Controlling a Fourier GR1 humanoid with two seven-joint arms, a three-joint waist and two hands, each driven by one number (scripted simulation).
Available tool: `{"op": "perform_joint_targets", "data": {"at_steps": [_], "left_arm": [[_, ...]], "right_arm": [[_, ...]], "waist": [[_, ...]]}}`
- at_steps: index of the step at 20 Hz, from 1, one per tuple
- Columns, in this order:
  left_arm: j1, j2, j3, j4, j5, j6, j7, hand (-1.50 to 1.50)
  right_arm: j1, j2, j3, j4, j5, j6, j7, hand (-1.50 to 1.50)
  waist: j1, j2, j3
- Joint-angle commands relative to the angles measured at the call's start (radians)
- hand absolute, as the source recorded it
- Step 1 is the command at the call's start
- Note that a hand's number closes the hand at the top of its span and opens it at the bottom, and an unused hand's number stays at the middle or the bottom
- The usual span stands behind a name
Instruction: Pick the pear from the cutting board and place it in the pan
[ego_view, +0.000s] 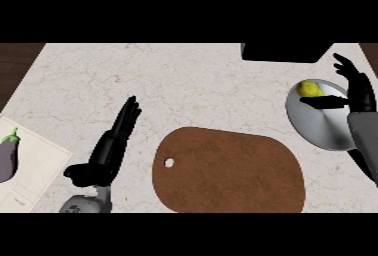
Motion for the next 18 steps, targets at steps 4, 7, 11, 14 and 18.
{"op": "perform_joint_targets", "data": {"at_steps": [4,7,11,14,18], "left_arm": [[0.011,-0.007,-0.003,-0.011,-0.021,0.025,0.030,0.00],[0.041,0.005,0.013,-0.027,0.006,0.000,0.000,0.00],[0.033,0.014,0.033,-0.025,0.003,0.004,0.005,0.00],[0.009,0.014,0.040,-0.014,0.004,-0.002,0.008,0.00],[0.069,0.008,0.013,-0.091,-0.018,0.014,0.030,0.00]], "right_arm": [[-0.012,-0.052,-0.160,0.039,-0.157,0.081,-0.160,-1.50],[0.060,-0.090,-0.207,0.062,-0.217,0.211,-0.229,-1.50],[0.114,-0.161,-0.233,0.065,-0.270,0.417,-0.237,-1.50],[0.138,-0.155,-0.227,0.074,-0.285,0.545,-0.268,-1.50],[0.228,-0.203,-0.198,0.055,-0.271,0.665,-0.374,-1.50]], "waist": [[-0.016,-0.007,-0.001],[-0.028,-0.012,-0.002],[-0.050,-0.020,-0.004],[-0.047,-0.019,-0.004],[-0.047,-0.022,-0.004]]}}
